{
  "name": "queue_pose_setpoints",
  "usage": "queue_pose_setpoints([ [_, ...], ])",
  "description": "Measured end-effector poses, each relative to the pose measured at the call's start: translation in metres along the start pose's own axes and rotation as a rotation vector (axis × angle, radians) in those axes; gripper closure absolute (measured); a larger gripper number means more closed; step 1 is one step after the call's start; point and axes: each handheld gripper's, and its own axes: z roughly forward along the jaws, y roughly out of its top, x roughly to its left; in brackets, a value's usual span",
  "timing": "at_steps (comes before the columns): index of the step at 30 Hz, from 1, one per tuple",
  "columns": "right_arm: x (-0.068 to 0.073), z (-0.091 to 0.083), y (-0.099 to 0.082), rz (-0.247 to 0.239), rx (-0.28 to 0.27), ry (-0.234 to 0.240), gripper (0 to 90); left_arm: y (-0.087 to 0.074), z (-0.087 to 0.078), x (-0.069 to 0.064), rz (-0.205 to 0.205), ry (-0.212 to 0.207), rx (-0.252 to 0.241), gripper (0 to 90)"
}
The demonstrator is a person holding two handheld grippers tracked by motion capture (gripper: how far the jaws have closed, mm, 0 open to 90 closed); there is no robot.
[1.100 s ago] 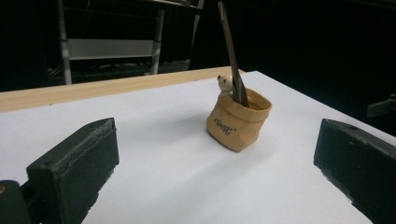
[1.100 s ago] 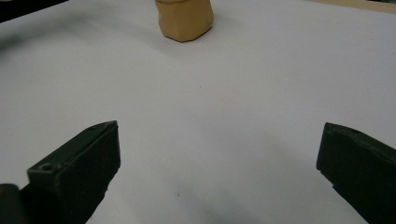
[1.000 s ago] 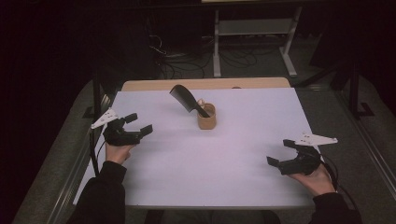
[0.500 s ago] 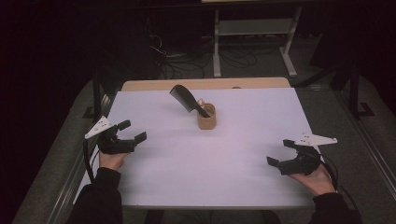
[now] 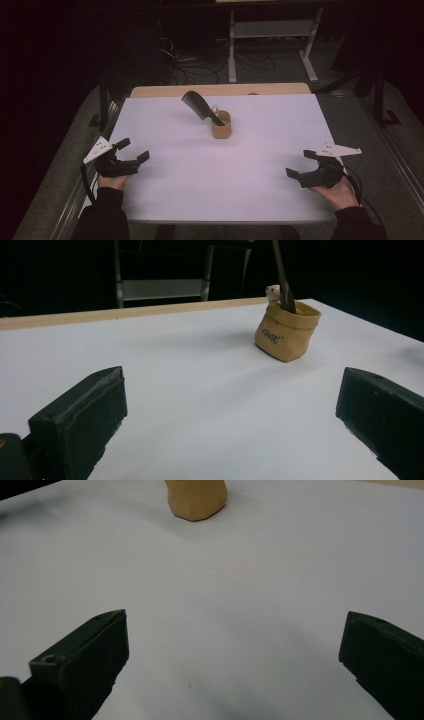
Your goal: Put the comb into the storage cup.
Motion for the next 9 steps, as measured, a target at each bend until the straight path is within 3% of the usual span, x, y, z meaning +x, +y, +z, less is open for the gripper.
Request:
queue_pose_setpoints([
  [4, -0.0001, 0.0004, -0.0008, 0.001, 0.003, -0.001, 0.0, -0.0032, -0.0049, 0.0003, -0.007, 0.013, 0.008, 0.0],
  [9, 0.0001, -0.0007, -0.0013, 0.01, -0.004, -0.003, 0.0, -0.0041, -0.0009, -0.0027, 0.035, 0.003, 0.04, 0.0],
])
